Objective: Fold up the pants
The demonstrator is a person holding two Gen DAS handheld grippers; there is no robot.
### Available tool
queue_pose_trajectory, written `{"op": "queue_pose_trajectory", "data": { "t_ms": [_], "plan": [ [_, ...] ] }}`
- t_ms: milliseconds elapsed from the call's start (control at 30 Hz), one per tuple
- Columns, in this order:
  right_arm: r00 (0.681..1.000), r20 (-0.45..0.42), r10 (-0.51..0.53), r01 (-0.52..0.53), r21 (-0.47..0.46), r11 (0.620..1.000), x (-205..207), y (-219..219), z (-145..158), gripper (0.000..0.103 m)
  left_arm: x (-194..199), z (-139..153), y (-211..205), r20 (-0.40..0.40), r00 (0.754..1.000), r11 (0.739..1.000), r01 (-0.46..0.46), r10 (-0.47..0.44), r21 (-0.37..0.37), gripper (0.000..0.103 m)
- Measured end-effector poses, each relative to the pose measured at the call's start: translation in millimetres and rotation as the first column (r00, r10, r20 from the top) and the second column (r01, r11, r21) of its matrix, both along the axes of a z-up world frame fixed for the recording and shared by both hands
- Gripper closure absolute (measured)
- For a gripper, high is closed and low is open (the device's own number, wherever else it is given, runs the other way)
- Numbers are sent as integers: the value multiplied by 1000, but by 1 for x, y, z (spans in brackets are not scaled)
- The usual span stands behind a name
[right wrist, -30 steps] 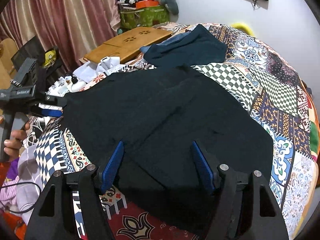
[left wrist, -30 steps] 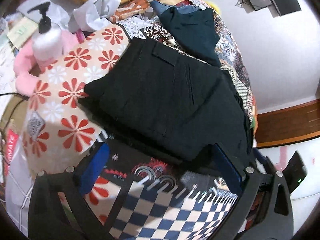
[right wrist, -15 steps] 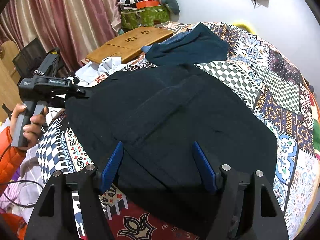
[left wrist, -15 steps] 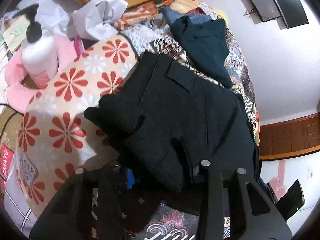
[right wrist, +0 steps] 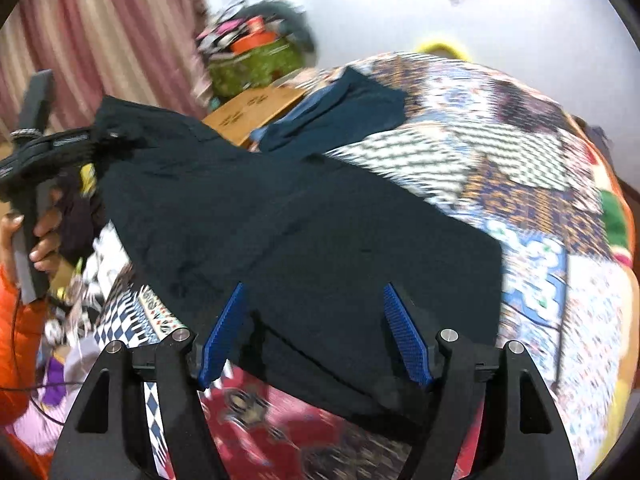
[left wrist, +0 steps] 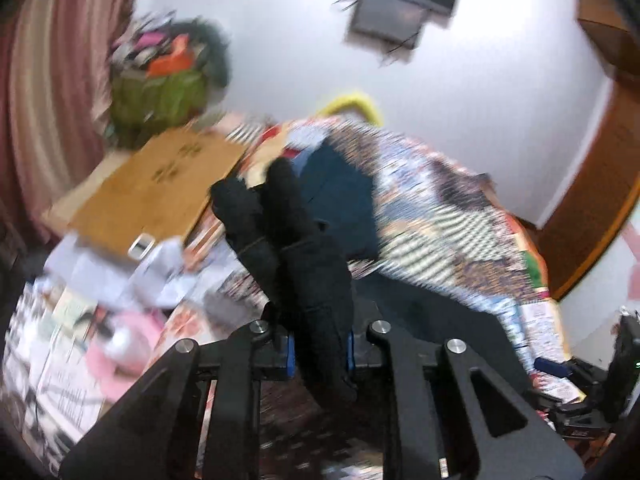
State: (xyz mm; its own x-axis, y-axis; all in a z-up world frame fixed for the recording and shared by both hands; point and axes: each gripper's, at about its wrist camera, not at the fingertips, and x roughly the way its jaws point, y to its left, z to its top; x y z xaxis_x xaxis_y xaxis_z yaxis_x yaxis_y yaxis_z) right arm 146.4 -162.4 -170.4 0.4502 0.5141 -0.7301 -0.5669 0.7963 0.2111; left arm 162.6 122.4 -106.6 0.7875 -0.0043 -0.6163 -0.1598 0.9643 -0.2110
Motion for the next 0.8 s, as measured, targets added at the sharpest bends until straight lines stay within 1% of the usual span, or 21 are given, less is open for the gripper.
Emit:
{"op": "queue_pose_trajectory", "data": {
  "t_ms": [67, 167, 267, 300, 367, 400, 467, 533, 567, 633, 700, 800],
  "plan": [
    [999, 7, -50, 50, 16, 999, 0, -19, 4, 35, 9, 16, -22, 36, 998, 999, 45, -46, 6, 88],
    [992, 9, -123, 123, 1, 992, 2, -47, 0, 35, 22, 33, -58, 75, 990, 993, 115, -116, 23, 88],
    [982, -30, -186, 185, -28, 982, 8, -67, -19, 35, 38, 41, -95, 90, 977, 981, 192, -194, 27, 89],
    [980, -42, -195, 194, -42, 980, 9, -70, -26, 35, 42, 41, -107, 89, 972, 977, 214, -215, 26, 89],
    [975, -99, -201, 193, -78, 978, 14, -72, -48, 35, 53, 41, -136, 80, 958, 961, 276, -276, 12, 89],
    [973, -120, -198, 190, -72, 979, 14, -72, -55, 36, 57, 39, -146, 73, 951, 953, 301, -301, 8, 89],
    [969, -142, -204, 203, -22, 979, 15, -76, -61, 36, 63, 32, -175, 51, 934, 935, 353, -353, 9, 89],
    [966, -158, -204, 207, 3, 978, 18, -81, -61, 36, 70, 21, -203, 10, 915, 915, 404, -404, 11, 90],
    [965, -164, -205, 210, 13, 978, 19, -82, -61, 36, 74, 12, -219, -22, 900, 900, 435, -435, 5, 90],
    [965, -166, -205, 212, 24, 977, 17, -83, -63, 36, 78, -3, -240, -72, 874, 877, 480, -480, -17, 90],
    [964, -169, -203, 211, 31, 977, 16, -84, -63, 36, 81, -22, -258, -133, 843, 853, 521, -521, -43, 89],
    [964, -170, -203, 212, 38, 977, 13, -86, -63, 36, 83, -45, -274, -214, 801, 827, 557, -559, -76, 89]
  ]
}}
